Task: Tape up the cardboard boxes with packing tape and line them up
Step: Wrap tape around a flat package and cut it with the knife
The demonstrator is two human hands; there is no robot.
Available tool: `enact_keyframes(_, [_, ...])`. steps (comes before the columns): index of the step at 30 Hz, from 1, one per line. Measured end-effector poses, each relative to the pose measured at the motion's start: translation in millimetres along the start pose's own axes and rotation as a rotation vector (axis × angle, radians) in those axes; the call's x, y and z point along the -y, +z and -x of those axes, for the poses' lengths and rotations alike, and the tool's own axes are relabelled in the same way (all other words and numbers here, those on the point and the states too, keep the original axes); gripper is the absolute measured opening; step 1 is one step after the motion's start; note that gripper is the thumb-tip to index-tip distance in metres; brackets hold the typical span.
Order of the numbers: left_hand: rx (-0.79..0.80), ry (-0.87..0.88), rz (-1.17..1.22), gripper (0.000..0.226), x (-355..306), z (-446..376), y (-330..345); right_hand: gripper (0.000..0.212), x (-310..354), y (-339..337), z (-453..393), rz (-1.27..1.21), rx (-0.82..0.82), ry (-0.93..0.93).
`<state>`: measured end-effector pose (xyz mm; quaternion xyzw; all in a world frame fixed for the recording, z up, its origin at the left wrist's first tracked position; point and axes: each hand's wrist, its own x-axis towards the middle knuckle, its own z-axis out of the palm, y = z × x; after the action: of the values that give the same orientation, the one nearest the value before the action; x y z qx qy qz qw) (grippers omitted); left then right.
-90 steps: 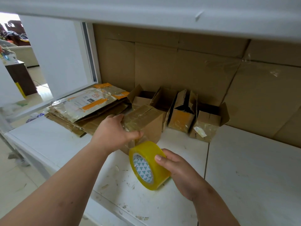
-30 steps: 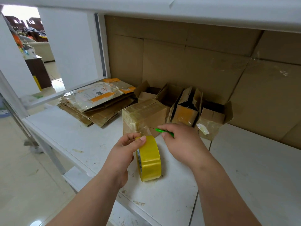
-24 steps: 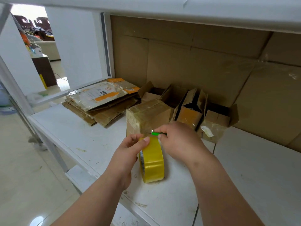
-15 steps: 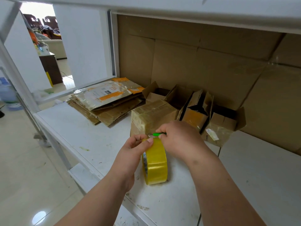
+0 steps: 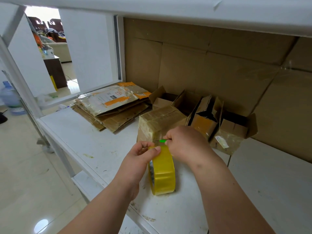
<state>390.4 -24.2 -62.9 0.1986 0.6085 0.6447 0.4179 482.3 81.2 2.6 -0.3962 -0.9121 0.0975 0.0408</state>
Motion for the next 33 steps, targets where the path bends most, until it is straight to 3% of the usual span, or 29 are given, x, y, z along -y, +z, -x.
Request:
enact_keyframes(6, [0.013,0.018,-0.03,0.016,-3,1,-1,0.016,-23,-1,2,0.075,-0.041,0.075])
enact_keyframes(15, [0.046,0.004,-0.016,0.024,-3,0,0,0.037,-57,32,14,-0.095,0.003,0.24])
enact_keyframes(19, [0.052,-0.004,-0.011,0.025,-4,1,0,0.03,-63,65,20,-0.063,0.115,0.294])
enact_keyframes(23, [0.053,-0.018,-0.013,0.025,-3,0,0,0.033,-61,72,20,0.06,0.07,0.291])
enact_keyframes(25, [0.056,-0.019,-0.02,0.025,-3,1,-1,0.035,-54,63,19,-0.134,-0.011,0.319])
enact_keyframes(28, [0.052,-0.019,-0.03,0.024,-3,1,-1,0.028,-33,45,16,-0.757,-0.114,0.377])
enact_keyframes(30, [0.059,-0.016,-0.04,0.025,-3,2,-2,0.03,-15,41,14,-1.039,-0.034,0.38])
enact_keyframes(33, [0.082,-0.009,-0.051,0.021,-3,2,-3,0.02,-2,47,7,-1.216,0.054,0.396])
